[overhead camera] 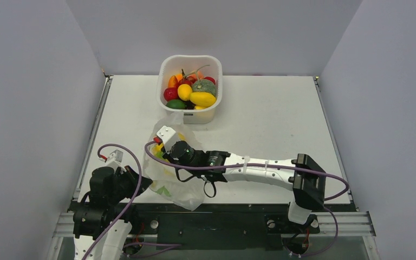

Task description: Take the fake fruits out of the plastic bag

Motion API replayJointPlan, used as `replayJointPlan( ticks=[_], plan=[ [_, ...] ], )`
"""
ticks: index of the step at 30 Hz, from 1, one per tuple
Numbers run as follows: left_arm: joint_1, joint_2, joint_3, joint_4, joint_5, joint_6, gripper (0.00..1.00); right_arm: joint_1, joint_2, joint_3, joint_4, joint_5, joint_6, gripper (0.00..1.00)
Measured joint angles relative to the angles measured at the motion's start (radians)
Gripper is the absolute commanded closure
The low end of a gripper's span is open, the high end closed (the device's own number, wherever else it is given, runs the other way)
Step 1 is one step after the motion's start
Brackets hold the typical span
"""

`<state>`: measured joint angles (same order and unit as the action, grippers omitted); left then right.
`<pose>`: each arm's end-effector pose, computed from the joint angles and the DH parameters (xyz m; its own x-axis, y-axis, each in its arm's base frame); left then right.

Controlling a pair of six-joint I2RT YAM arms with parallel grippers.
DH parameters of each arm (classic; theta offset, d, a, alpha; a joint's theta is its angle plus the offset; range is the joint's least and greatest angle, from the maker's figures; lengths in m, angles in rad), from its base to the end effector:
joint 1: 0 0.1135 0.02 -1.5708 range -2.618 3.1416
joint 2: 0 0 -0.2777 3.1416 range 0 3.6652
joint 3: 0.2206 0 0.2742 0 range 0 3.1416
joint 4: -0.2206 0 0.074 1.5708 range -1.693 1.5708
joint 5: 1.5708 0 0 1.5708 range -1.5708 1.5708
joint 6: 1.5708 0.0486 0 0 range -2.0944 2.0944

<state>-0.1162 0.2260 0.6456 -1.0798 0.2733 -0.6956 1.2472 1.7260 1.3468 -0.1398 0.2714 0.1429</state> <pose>0.0627 -0.0205 0.2654 -0.6749 -0.5425 -0.5003 -0.1421 0.7608 -0.6333 0.1518 0.4117 0.2846 -0.2757 -0.3904 -0.8784 -0.8084 0.5886 -0.0080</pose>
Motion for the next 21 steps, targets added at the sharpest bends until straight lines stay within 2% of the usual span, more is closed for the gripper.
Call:
replayJointPlan(
  ticks=[15, 21],
  plan=[
    [0.0, 0.022, 0.034, -0.008, -0.061, 0.001, 1.0, 0.009, -0.298, -0.138, -0.008, -0.032, 0.031, 1.0],
    [0.0, 0.029, 0.045, -0.016, -0.077, 0.005, 1.0, -0.027, -0.433, -0.185, -0.019, -0.023, 0.042, 1.0]
  ],
)
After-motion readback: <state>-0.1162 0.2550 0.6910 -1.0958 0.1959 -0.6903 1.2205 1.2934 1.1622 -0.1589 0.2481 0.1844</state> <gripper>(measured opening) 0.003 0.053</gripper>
